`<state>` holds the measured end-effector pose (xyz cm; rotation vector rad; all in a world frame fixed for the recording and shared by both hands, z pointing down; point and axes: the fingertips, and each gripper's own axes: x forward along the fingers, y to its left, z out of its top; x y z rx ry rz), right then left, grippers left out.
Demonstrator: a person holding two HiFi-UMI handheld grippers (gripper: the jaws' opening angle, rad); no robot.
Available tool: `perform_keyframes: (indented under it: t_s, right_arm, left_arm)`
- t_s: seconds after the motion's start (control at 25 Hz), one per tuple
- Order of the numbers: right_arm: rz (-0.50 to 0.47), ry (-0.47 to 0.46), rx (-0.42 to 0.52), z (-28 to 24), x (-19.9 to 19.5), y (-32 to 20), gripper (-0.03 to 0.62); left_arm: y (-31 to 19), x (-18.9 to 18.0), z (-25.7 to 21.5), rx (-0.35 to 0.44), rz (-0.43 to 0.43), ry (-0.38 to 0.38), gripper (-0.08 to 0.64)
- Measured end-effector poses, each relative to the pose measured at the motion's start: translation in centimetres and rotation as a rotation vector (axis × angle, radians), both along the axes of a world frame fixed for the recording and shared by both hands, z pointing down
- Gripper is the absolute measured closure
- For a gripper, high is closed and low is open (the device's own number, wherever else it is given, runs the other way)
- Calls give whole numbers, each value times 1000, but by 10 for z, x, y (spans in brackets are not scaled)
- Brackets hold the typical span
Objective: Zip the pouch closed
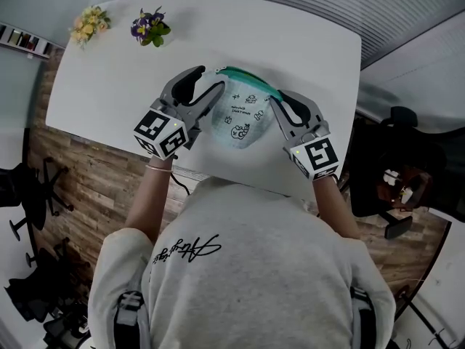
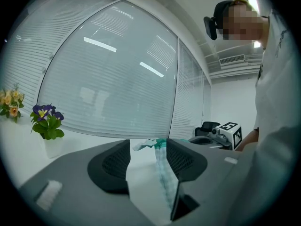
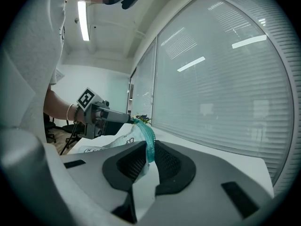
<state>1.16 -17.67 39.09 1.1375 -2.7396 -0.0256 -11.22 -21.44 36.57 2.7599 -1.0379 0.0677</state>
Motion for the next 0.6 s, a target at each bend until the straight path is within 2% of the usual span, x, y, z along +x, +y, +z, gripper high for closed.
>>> perform_keyframes:
  t_s: [0.28, 0.6]
  right_arm:
    - [7, -13, 20, -2, 3, 0, 540]
    - [17, -10, 27, 1, 6, 3, 538]
  left_arm:
    - [-2, 1, -7, 23, 9, -19, 446]
    - [2, 6, -20, 55, 25, -17, 483]
